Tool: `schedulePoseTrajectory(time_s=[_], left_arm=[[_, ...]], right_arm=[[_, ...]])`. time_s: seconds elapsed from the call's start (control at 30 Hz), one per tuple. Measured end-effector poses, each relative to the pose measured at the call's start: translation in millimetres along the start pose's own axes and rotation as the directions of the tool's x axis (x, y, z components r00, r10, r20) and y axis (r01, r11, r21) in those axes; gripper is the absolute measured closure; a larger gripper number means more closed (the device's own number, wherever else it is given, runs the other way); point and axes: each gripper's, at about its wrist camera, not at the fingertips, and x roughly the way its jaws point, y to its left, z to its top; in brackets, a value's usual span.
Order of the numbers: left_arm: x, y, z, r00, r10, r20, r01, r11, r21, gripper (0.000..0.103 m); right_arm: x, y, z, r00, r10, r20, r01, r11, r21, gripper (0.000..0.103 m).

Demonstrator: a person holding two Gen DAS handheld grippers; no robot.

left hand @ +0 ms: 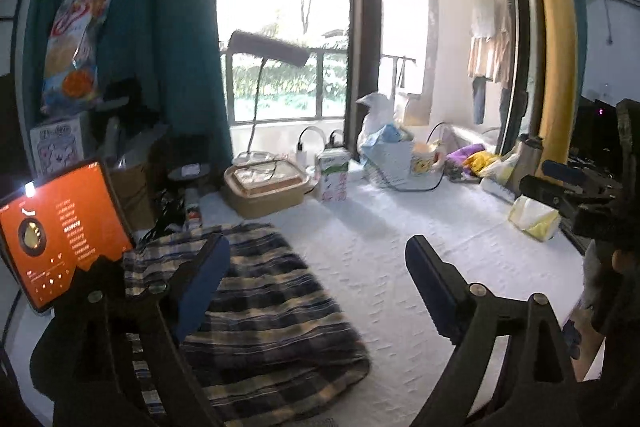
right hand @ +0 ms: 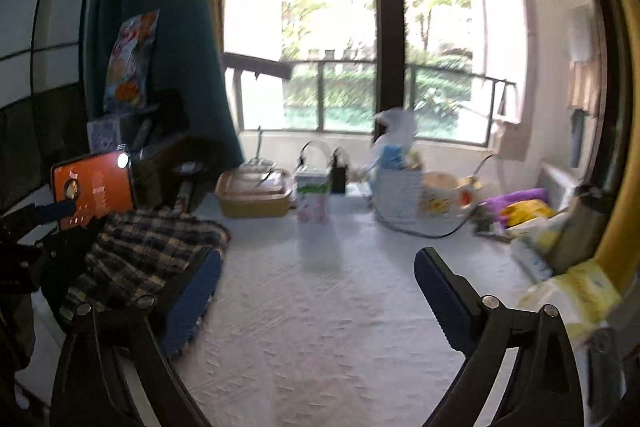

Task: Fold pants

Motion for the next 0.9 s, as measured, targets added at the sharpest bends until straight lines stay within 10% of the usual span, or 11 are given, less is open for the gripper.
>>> schedulePoseTrajectory(time_s=[0.3, 0.9], left_arm=[[-38, -20, 16, 0.991, -0.019, 0.13, 0.026, 0.999, -0.047, 0.001], [-66, -15, 15, 0.957, 0.184, 0.224, -0.167, 0.982, -0.091, 0.001]], right_arm=[[-63, -21, 10, 0.992, -0.072, 0.106, 0.07, 0.997, 0.022, 0.003], [-100, -10, 21, 0.978, -0.115, 0.172, 0.117, 0.993, 0.0, 0.0]])
